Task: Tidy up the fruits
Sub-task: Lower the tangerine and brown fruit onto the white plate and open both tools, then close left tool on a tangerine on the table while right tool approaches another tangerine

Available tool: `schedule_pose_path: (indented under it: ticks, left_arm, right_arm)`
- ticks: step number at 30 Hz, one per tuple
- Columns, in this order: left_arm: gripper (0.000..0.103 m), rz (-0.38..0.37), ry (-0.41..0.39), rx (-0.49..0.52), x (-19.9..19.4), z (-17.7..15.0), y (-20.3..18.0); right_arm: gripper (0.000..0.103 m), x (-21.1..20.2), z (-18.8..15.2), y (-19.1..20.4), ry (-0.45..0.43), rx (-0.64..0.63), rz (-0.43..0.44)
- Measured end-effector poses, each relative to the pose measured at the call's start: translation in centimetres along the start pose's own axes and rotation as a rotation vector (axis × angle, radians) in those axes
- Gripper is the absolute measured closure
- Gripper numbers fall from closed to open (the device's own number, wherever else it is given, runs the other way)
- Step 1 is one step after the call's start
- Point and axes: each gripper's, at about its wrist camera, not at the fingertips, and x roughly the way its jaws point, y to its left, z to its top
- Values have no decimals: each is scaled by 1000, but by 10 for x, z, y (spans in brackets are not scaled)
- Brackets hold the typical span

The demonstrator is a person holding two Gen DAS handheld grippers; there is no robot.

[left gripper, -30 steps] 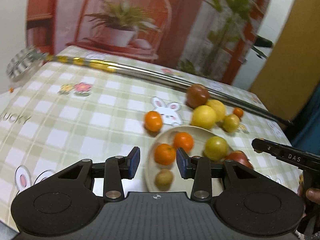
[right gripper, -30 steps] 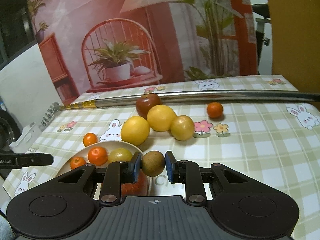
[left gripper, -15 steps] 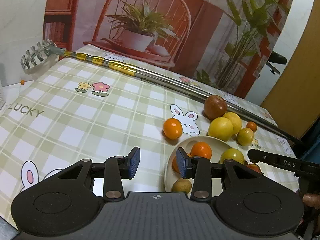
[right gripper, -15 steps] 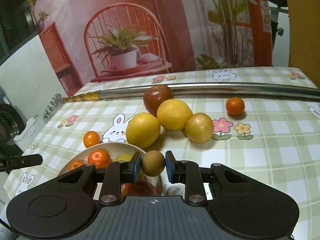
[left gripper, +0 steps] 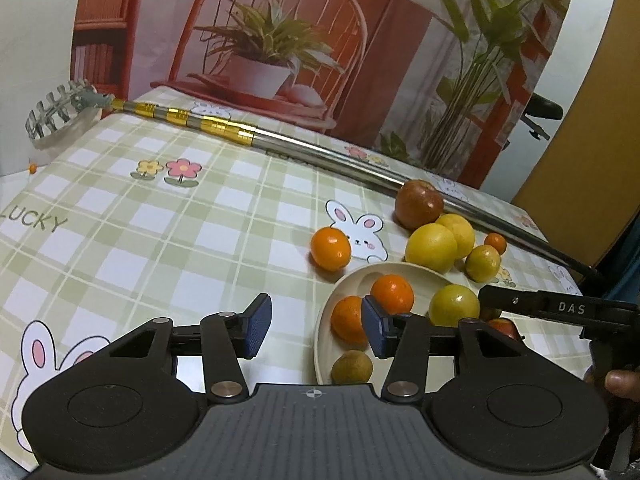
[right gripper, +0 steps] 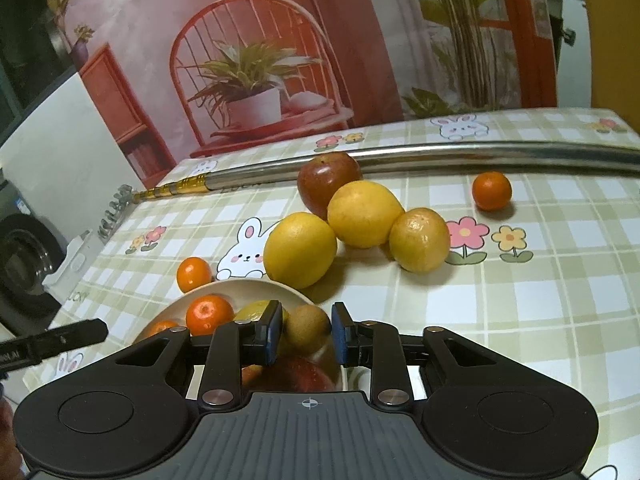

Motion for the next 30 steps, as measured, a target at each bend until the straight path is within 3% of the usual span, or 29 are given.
schedule_pose_path:
  ticks: [15, 30]
  left_arm:
    - [51, -8, 7, 0, 2, 0, 0]
    - [51, -9, 17, -2, 3, 1, 0]
  right_arm:
    - [76, -16, -2, -6, -23, 20, -7]
    - [76, -46, 2, -37, -103, 82, -98]
